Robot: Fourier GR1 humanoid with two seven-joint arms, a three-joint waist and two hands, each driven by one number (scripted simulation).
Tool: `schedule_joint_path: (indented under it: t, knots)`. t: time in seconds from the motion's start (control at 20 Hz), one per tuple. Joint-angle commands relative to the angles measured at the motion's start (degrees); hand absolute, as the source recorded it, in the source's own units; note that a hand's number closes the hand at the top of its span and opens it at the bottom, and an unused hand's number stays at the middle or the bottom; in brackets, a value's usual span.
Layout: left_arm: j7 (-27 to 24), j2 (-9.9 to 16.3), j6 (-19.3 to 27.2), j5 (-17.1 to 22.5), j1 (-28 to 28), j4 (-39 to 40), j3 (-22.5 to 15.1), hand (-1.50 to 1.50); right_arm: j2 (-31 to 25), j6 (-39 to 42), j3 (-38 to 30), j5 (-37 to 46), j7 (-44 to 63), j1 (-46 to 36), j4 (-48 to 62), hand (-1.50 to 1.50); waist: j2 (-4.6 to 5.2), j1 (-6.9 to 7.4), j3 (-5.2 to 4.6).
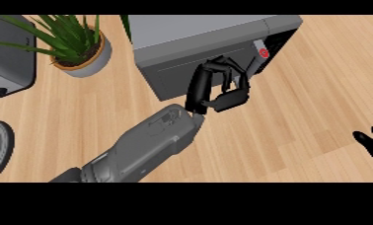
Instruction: Pick up the milk, place it into the microwave and close the microwave
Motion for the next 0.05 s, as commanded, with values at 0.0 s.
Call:
schedule_joint_path:
  t: [0.0]
  knots:
    - [0.58, 0.04, -0.11, 1.96, -3.18, 7.36, 4.44, 1.50, -0.35, 0.02, 0.18, -0.93, 0.40, -0.05, -0.81, -1.50, 1.10, -0.13, -0.08]
